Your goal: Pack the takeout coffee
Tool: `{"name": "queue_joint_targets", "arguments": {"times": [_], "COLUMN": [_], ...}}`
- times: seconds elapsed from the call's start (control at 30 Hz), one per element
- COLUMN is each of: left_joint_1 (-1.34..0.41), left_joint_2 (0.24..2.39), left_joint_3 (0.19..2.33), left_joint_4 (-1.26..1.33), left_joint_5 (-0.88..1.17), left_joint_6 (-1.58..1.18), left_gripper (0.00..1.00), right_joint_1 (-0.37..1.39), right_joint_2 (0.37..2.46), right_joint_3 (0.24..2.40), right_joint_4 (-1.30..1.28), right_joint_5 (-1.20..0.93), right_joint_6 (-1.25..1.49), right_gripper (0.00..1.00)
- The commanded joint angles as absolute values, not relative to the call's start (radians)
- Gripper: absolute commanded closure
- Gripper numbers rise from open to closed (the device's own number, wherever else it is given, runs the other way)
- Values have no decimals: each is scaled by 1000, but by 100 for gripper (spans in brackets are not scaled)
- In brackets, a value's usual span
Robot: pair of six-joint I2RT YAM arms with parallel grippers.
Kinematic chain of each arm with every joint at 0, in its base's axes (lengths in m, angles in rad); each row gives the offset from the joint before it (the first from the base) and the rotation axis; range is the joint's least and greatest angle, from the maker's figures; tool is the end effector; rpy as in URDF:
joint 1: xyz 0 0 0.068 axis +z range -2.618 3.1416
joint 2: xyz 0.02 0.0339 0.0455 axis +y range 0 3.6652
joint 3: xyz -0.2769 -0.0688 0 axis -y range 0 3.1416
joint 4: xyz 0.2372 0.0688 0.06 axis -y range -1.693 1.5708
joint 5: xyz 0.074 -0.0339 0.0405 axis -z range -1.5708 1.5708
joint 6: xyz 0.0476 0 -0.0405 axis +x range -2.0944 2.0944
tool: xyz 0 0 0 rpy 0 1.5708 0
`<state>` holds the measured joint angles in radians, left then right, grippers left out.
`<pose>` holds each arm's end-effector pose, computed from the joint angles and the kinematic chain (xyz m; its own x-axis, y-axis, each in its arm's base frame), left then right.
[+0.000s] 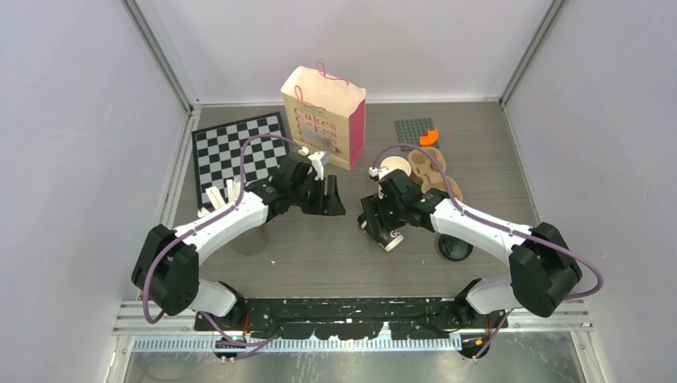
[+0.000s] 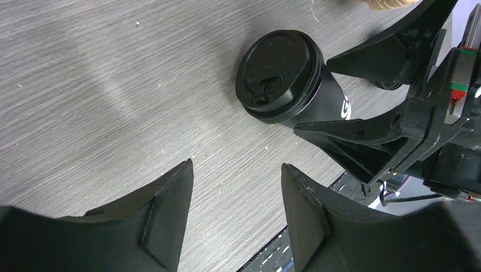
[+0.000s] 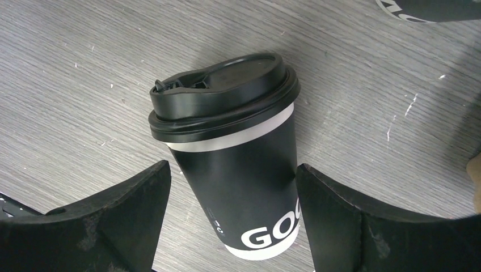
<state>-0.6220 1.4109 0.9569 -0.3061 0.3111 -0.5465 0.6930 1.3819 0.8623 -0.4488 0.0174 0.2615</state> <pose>0.2368 -0.1877 0.2546 -0.8604 0.0081 -0.5096 0.3369 0.7592 -0.5568 0.2102 0.1735 0.2196 -0.7755 -0.3080 -0.5511 -0.4458 0.8852 0.1326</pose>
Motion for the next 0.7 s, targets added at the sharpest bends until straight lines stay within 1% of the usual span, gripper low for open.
{"name": "queue_joint_targets", "arguments": {"times": [0.0, 0.27, 0.4, 0.67], "left_joint_1": [-613, -609, -608, -584], "left_joint_2": [1367, 1363, 1359, 1295], "left_joint_3": [939, 921, 929, 940], "left_joint_4": [-302, -296, -305, -350], "left_joint_5": [319, 345, 353, 312], "left_joint_6": [-551, -554, -561, -624], "left_gripper": [40, 40, 41, 41], "right_joint_1": [708, 737, 738, 744], "right_joint_2": [1391, 1405, 1407, 1308], "right_joint_3": [849, 839, 833, 731], "right_joint_4": [-392, -409, -388, -196], "right_joint_5": [14, 63, 67, 15], "right_joint_6": [239, 269, 288, 306], "right_gripper": [15, 17, 22, 32]}}
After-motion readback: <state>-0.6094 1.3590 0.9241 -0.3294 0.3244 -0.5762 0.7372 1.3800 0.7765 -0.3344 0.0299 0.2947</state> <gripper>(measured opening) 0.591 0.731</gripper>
